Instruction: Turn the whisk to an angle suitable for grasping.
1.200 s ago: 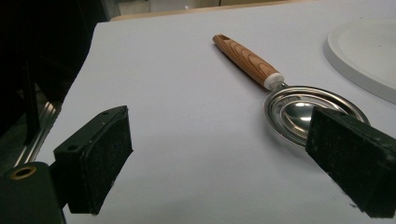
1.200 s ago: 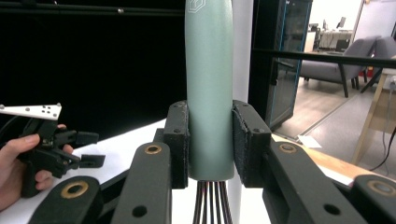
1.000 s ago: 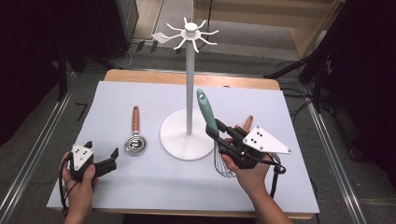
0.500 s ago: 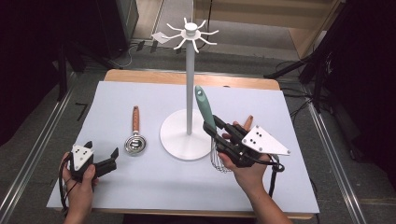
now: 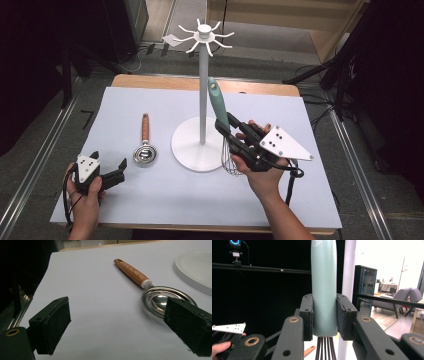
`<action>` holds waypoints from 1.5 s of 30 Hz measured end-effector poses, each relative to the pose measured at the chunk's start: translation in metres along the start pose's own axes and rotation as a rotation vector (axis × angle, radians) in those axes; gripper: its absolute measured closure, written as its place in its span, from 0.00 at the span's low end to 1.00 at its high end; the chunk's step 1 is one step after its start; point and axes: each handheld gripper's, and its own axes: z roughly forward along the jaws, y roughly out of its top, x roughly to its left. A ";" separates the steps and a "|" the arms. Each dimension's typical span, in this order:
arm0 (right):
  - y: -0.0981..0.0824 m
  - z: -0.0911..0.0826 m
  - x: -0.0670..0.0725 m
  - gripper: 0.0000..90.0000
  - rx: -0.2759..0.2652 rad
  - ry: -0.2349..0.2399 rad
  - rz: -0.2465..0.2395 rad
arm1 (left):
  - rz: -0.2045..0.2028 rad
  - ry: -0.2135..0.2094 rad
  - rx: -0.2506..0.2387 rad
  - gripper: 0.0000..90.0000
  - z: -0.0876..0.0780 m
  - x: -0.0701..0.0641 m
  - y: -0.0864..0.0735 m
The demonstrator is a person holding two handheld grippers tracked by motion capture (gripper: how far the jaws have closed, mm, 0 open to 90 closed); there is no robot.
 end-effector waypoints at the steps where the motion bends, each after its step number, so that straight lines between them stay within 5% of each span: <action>1: 0.002 0.001 0.000 0.79 -0.002 -0.001 0.004 | 0.000 0.000 0.000 0.09 0.000 0.000 0.000; 22: 0.025 0.019 -0.003 0.79 -0.074 -0.029 0.000 | 0.000 -0.001 0.000 0.09 0.000 0.000 0.000; 45: 0.024 0.033 -0.008 0.79 -0.066 -0.050 0.031 | 0.002 -0.001 0.000 0.09 0.000 0.000 0.000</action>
